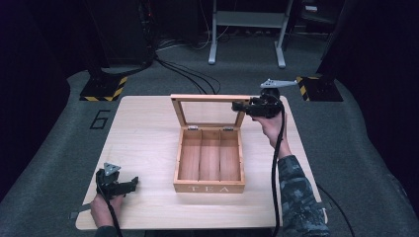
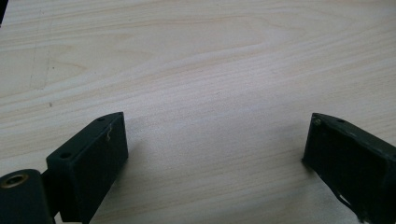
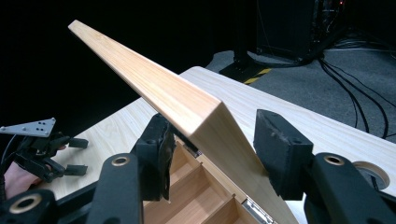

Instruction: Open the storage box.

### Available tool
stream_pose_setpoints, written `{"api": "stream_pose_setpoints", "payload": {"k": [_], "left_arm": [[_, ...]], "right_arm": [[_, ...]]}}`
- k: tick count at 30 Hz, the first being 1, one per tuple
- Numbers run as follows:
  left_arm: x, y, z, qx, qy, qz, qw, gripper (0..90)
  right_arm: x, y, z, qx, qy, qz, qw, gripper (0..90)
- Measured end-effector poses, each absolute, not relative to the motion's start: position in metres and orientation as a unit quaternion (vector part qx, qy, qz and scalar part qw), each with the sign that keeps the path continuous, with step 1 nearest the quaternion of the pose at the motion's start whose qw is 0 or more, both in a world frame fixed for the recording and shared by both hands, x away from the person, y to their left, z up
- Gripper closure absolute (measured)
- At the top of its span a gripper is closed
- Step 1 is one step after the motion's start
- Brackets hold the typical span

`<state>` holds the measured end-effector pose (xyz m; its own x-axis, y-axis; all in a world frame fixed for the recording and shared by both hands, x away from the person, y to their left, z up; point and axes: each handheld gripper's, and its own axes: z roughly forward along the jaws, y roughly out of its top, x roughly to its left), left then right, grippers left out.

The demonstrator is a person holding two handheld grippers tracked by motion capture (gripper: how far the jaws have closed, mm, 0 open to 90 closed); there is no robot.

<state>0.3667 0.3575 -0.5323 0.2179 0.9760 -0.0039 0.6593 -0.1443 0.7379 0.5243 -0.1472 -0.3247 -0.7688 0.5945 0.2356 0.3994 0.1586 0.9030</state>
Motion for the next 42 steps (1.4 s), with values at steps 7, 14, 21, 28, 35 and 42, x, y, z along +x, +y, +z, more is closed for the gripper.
{"api": "stream_pose_setpoints", "payload": {"k": [7,14,21,28,35,42], "left_arm": [[0.3667,0.3575,-0.5323,0.714,0.573,0.251,0.316,6.0],[0.3667,0.3575,-0.5323,0.714,0.573,0.251,0.316,6.0],[0.3667,0.3574,-0.5323,0.714,0.573,0.251,0.316,6.0],[0.3667,0.3574,-0.5323,0.714,0.573,0.251,0.316,6.0],[0.3667,0.3574,-0.5323,0.713,0.573,0.251,0.316,6.0],[0.3667,0.3574,-0.5323,0.713,0.573,0.251,0.316,6.0]], "right_arm": [[0.5271,-0.1472,-0.3238,0.331,0.755,0.559,0.085,48.0],[0.5271,-0.1472,-0.3238,0.332,0.755,0.559,0.084,48.0],[0.5272,-0.1473,-0.3238,0.332,0.755,0.559,0.083,48.1],[0.5273,-0.1475,-0.3238,0.331,0.755,0.559,0.083,48.2],[0.5272,-0.1477,-0.3239,0.331,0.755,0.560,0.082,48.2],[0.5270,-0.1478,-0.3240,0.330,0.756,0.560,0.081,48.2]]}}
